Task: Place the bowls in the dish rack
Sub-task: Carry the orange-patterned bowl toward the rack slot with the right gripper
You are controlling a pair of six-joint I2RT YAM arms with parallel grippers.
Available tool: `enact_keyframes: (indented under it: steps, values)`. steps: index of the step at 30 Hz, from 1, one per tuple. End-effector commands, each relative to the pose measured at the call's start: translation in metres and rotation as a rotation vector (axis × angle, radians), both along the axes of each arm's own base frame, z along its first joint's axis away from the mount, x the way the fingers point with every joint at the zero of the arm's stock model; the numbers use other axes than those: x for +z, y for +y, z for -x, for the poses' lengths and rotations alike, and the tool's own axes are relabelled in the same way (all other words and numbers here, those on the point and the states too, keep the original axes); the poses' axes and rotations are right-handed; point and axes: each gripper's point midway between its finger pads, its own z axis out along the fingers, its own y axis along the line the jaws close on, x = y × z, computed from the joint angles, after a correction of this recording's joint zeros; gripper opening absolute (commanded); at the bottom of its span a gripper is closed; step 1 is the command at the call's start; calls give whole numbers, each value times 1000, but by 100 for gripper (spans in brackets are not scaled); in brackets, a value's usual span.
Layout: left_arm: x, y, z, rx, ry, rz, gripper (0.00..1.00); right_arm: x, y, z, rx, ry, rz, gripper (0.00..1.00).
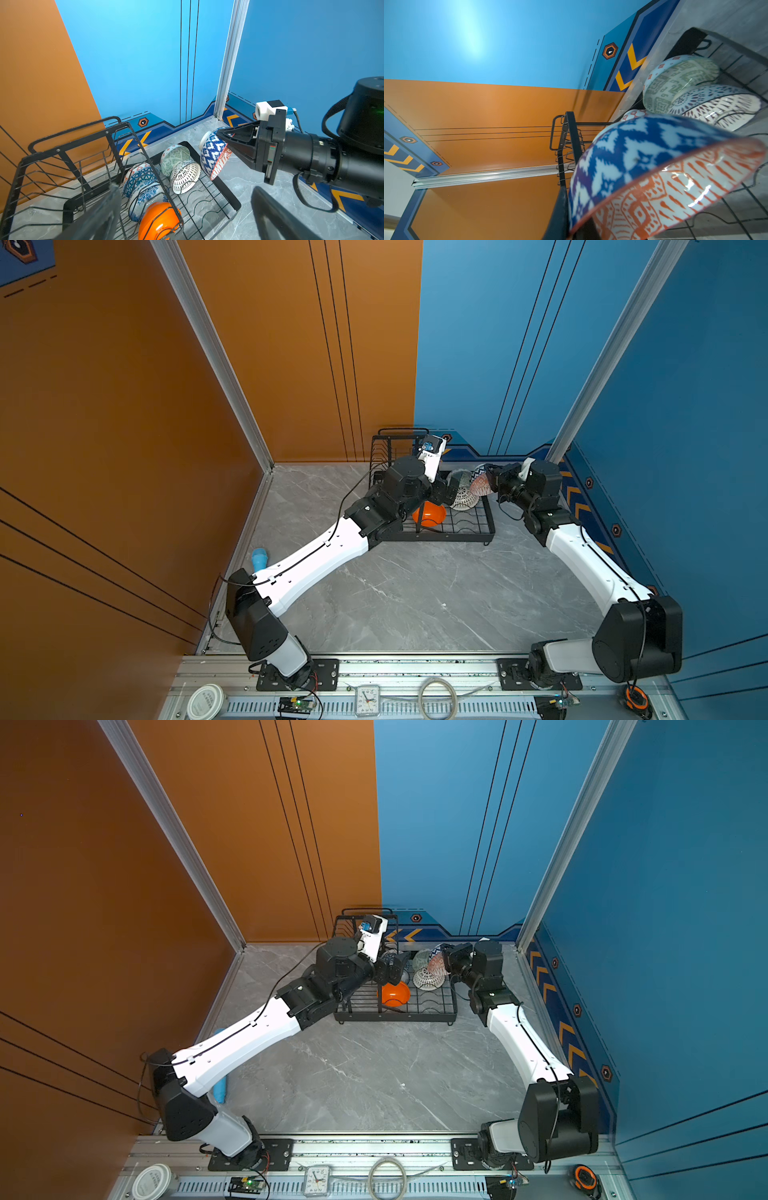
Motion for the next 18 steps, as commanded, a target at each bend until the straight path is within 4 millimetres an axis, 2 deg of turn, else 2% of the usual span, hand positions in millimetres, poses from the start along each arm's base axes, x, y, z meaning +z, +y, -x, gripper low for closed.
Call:
enact_keyframes:
  steps: [1, 12, 18]
  values:
    - [2, -5, -4, -26, 13, 4, 98, 17, 1, -5, 23, -119, 29, 0]
    - [-1, -16, -25, -48, 23, -22, 98, -38, 8, -18, 22, -48, 62, 0]
    - [-5, -18, -34, -52, 32, -14, 98, -65, 17, -15, 31, -14, 65, 0]
